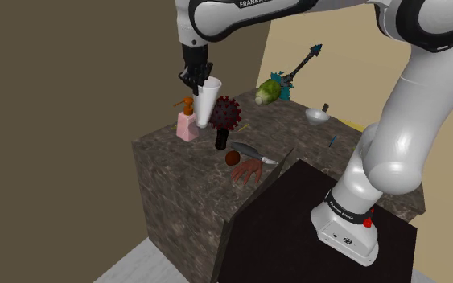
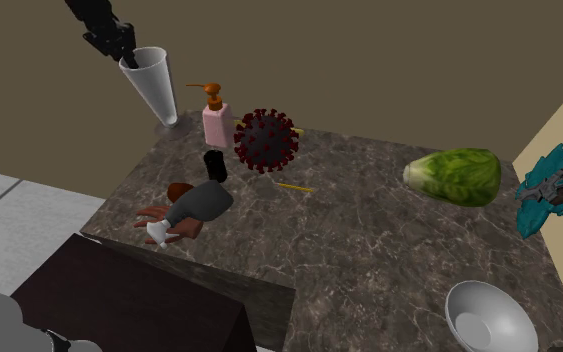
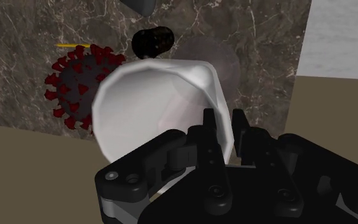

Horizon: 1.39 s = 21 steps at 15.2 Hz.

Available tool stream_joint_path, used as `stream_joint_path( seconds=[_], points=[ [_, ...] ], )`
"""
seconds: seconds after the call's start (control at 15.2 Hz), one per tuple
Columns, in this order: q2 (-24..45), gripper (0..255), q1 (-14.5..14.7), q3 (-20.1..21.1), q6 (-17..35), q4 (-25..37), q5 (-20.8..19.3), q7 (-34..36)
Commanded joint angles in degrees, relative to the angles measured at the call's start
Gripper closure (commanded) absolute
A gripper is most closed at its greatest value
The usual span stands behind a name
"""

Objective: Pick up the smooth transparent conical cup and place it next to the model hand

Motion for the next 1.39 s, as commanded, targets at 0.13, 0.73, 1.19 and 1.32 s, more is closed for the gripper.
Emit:
stream_joint_path(
  seconds=[0.13,0.73,1.19,1.32],
  points=[
    [0.55,255,-0.02,-0.03,2.99,-2.45,-0.33,0.77],
    [2.45,255,-0.09,-0.2,9.25,-6.99,-1.28,2.41],
    [4.55,255,-0.11,-0.4,13.98,-9.79,-2.26,3.82],
    [5.24,255,-0.11,-0.46,15.31,-10.47,-2.57,4.25]
  ],
)
